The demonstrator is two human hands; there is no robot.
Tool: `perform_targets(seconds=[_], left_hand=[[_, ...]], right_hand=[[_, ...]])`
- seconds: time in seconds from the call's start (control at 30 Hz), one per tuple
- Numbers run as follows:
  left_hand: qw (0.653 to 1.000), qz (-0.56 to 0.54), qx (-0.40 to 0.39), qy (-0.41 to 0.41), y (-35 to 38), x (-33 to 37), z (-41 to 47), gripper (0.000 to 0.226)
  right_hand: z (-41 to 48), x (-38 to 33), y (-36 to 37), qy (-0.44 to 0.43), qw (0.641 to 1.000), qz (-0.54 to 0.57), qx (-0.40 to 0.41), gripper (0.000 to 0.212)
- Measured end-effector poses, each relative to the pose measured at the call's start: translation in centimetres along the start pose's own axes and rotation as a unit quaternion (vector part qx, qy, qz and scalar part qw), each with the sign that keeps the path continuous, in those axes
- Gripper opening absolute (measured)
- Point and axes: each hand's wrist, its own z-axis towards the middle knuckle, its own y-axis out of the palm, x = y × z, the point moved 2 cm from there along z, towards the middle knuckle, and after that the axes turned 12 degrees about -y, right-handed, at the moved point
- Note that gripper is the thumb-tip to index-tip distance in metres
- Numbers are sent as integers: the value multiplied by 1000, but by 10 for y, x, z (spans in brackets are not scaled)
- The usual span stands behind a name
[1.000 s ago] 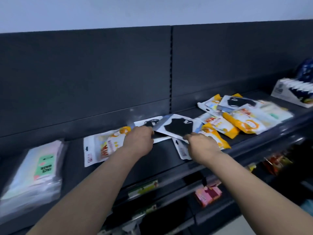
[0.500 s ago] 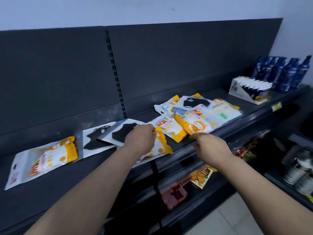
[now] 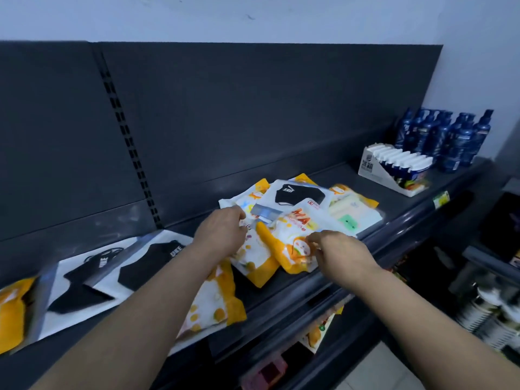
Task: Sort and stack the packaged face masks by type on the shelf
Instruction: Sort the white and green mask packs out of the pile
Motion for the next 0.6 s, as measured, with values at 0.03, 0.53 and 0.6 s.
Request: perform_targets(seconds=[0.03, 0.53, 0.6], left_hand=[[1000, -5, -4, 1, 2, 7, 11, 35], [996, 12, -68, 53, 48, 102, 74, 53], [989, 49, -113, 84, 59, 118, 65, 68]], right_hand=[[9, 9, -1, 3, 1000, 3, 2, 41], [49, 127, 1, 89, 995, -6, 37, 43], [53, 137, 1, 66, 998, 10, 14, 45]])
